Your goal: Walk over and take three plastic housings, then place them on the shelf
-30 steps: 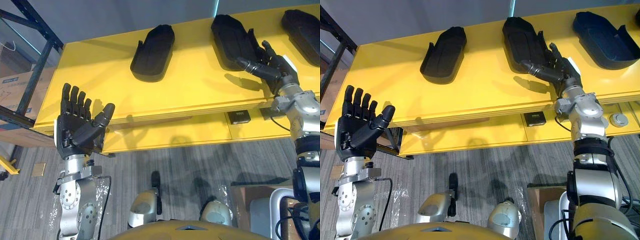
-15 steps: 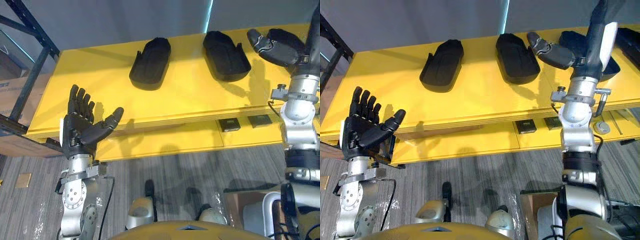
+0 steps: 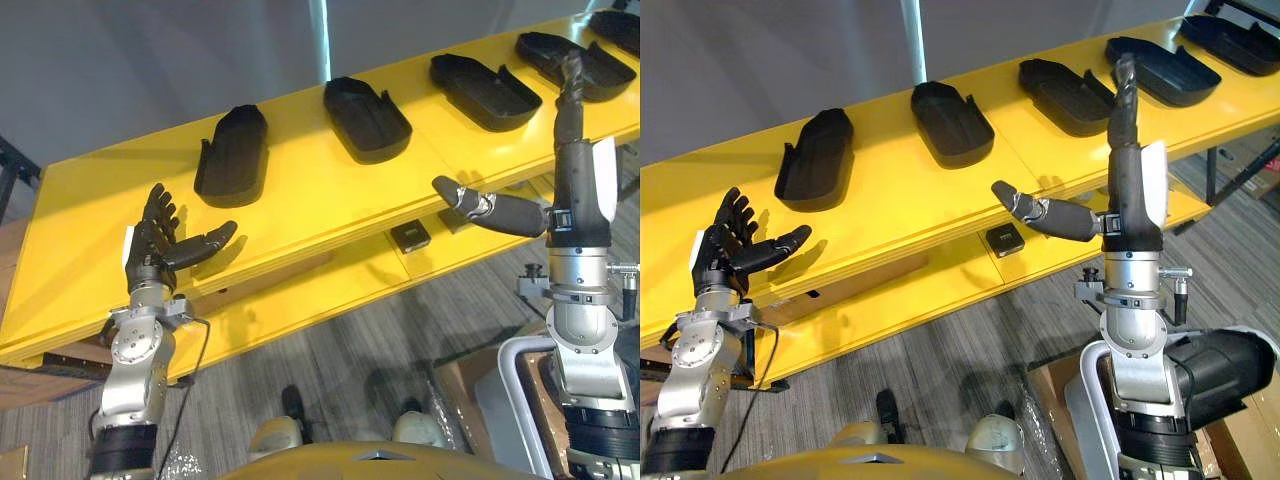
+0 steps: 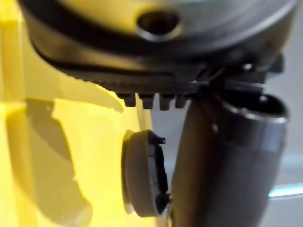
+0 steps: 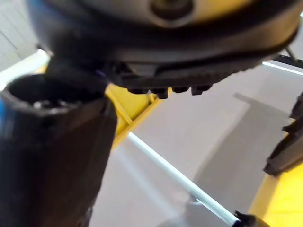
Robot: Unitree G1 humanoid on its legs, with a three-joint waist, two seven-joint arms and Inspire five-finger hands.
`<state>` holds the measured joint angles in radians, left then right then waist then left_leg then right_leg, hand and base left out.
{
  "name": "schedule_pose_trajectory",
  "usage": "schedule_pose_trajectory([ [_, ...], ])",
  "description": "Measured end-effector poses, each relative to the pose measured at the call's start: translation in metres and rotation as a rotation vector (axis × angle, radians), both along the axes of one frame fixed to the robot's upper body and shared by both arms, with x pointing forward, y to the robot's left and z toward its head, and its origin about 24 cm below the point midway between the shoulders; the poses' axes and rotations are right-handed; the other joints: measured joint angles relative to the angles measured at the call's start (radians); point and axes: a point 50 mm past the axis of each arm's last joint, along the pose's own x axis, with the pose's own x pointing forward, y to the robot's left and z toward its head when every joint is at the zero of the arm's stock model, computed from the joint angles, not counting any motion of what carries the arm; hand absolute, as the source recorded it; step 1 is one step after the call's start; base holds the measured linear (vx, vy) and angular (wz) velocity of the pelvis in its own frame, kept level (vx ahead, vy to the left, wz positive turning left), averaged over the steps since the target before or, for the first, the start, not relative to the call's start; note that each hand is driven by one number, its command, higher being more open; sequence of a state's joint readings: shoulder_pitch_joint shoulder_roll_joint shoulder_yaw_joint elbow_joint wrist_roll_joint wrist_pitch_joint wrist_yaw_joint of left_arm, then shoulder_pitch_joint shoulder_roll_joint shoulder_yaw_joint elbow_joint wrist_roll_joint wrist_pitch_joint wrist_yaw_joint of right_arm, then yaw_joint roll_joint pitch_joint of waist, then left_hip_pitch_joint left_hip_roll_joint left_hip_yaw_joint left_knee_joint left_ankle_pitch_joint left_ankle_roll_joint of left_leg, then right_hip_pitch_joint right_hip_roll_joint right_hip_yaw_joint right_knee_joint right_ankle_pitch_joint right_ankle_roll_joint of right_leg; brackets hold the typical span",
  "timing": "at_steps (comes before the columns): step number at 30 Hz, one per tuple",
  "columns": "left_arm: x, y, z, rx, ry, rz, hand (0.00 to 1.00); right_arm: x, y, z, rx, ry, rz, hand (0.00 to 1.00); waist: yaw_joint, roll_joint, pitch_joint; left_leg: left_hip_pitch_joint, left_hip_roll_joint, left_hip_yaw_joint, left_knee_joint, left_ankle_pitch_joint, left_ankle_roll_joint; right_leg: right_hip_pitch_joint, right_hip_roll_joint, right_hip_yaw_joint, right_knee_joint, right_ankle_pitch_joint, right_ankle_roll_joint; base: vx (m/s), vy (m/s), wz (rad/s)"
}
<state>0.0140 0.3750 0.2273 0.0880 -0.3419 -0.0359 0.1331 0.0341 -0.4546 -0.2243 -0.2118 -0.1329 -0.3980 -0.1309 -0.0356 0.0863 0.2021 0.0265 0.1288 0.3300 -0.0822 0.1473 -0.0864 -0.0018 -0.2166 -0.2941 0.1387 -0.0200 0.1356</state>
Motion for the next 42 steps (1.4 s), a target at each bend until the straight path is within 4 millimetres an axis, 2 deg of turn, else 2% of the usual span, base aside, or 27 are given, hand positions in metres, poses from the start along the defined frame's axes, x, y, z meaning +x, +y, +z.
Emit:
schedule_pose_trajectory([
  [3,0.005,0.023,-0.006,0.013,0.052,0.073,1.0,-0.004,-0.004,-0.009,0.037,0.058,-0.002,1.0,-0.009,0.002,0.001,-0.001,0.003,0.021,0.0,0.0,-0.001,-0.019,0.004,0.027,0.003,0.002,-0.001,0.02,-0.008,-0.21],
  [4,0.004,0.032,-0.009,0.026,0.082,0.088,1.0,-0.004,-0.005,-0.011,0.039,0.067,-0.002,1.0,-0.022,0.002,0.001,-0.002,0.002,0.025,0.0,-0.001,-0.001,-0.025,0.004,0.032,0.006,0.002,-0.001,0.02,-0.005,-0.15],
  [12,0.017,0.062,-0.004,0.042,0.126,0.142,1.0,-0.006,-0.007,-0.012,0.108,0.078,0.025,1.0,-0.033,0.01,0.008,-0.003,0.005,0.074,0.015,-0.016,-0.001,-0.067,0.005,0.084,0.032,-0.002,-0.006,0.0,0.006,-0.17],
  [16,0.022,0.065,-0.001,0.038,0.128,0.099,1.0,-0.007,-0.008,-0.012,0.132,0.077,0.035,1.0,-0.05,0.01,0.015,-0.009,0.007,0.079,0.034,-0.03,-0.001,-0.073,0.004,0.093,0.033,-0.002,-0.006,-0.02,0.012,-0.06],
  [22,0.037,0.059,0.014,-0.101,0.023,-0.056,1.0,-0.008,-0.004,-0.007,0.114,0.065,0.065,1.0,-0.052,0.018,0.051,-0.018,0.009,0.092,0.048,-0.035,0.0,-0.084,0.005,0.107,0.035,0.004,-0.003,0.0,0.003,-0.04],
  [28,0.039,0.058,0.023,-0.13,-0.011,-0.213,1.0,-0.004,-0.001,-0.002,0.104,0.05,0.086,1.0,-0.053,0.015,0.064,-0.017,0.009,0.095,0.051,-0.039,-0.001,-0.083,0.005,0.109,0.034,0.005,-0.002,0.0,0.0,-0.01],
  [37,0.038,0.061,0.029,-0.146,-0.005,-0.289,1.0,-0.004,0.0,-0.002,0.098,0.053,0.095,1.0,-0.052,0.018,0.075,-0.016,0.009,0.094,0.051,-0.041,-0.001,-0.082,0.004,0.108,0.034,0.004,-0.003,0.0,0.0,0.0],
  [42,0.038,0.056,0.029,-0.142,0.008,-0.334,1.0,-0.004,0.0,-0.002,0.098,0.054,0.097,1.0,-0.052,0.018,0.075,-0.014,0.006,0.09,0.061,-0.046,0.003,-0.074,-0.002,0.104,0.034,0.003,-0.002,0.0,0.0,0.0],
])
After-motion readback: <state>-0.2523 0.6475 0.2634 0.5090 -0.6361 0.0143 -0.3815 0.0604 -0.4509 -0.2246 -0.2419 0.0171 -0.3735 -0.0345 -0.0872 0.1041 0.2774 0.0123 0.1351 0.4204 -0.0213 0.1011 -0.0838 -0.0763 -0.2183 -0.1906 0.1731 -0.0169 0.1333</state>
